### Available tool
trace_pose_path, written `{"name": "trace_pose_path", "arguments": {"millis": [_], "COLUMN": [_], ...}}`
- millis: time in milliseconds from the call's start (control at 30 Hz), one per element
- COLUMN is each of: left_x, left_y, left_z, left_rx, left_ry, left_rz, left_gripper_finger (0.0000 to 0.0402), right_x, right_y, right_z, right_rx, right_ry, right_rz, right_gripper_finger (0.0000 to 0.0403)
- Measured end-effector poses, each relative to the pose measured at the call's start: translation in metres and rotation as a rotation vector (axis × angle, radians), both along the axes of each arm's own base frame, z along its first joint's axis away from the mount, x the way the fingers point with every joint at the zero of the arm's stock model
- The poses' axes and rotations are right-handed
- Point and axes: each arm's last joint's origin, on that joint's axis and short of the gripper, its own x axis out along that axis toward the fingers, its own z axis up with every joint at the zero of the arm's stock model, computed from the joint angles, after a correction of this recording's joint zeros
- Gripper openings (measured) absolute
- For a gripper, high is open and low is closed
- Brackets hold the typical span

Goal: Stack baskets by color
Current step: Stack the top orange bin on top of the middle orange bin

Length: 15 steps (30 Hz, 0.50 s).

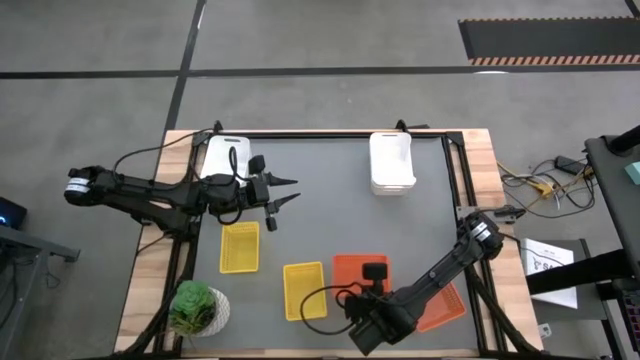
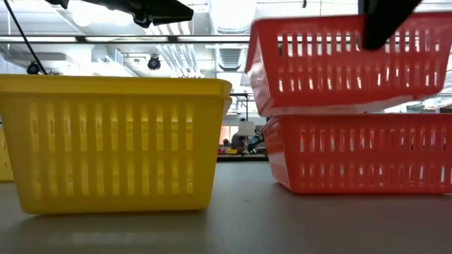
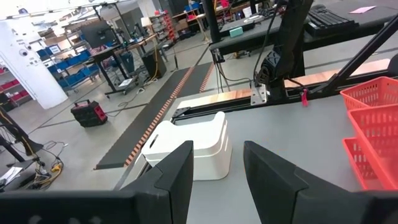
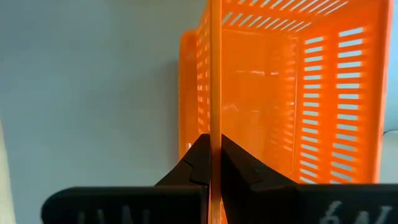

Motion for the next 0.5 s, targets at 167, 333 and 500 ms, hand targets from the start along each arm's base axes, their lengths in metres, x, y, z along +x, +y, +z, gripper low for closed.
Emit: {"name": "trace_pose_path", "arguments": {"millis": [167,333,500], "left_x": [0.0,0.0,0.0], "left_y": [0.0,0.0,0.0], "left_z": [0.0,0.0,0.0], "left_rx": [0.001,0.001,0.001], "left_ry": [0.0,0.0,0.001], "left_rz": [0.0,0.0,0.0], "left_gripper_finger": [0.0125,0.0125,0.0125], "right_x": [-0.003,-0.005,-0.006], "right_y": [-0.002,-0.004,-0.005], "right_z": [-0.012,-0.019,-0.023], "right_rx": [-0.017,-0.032,-0.05], "right_ry": [0.039,0.056,0.059], "right_rz": [-0.006,-0.007,-0.007], "right_gripper_finger": [0.0009,0.0009,0.0009]}}
